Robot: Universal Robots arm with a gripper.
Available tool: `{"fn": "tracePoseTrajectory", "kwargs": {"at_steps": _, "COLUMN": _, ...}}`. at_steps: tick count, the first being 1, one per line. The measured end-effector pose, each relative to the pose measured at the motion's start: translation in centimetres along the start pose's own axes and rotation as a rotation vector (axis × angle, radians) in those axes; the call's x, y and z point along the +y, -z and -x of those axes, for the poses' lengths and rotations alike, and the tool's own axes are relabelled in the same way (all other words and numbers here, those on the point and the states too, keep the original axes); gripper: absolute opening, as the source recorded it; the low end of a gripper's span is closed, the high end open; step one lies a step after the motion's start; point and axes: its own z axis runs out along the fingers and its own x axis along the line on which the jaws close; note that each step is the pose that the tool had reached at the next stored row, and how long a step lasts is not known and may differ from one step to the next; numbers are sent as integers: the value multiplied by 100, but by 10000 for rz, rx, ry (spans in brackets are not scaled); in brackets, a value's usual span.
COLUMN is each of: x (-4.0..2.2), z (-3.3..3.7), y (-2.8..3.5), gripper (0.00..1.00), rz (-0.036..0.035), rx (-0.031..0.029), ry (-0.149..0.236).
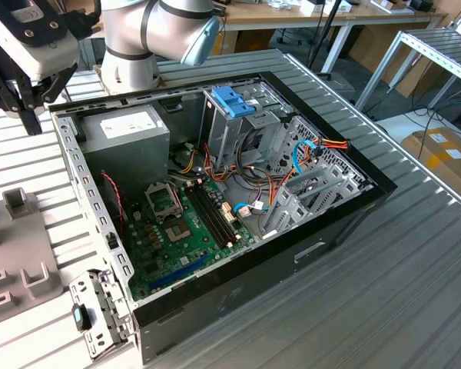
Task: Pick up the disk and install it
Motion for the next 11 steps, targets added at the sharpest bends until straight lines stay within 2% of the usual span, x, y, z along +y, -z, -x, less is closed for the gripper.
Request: {"fn": "tracePoseTrajectory", "kwargs": {"at_steps": 11, "x": -3, "z": -39, "y": 1, "gripper": 11, "rz": 0, "rx": 0, "ry": 0}}
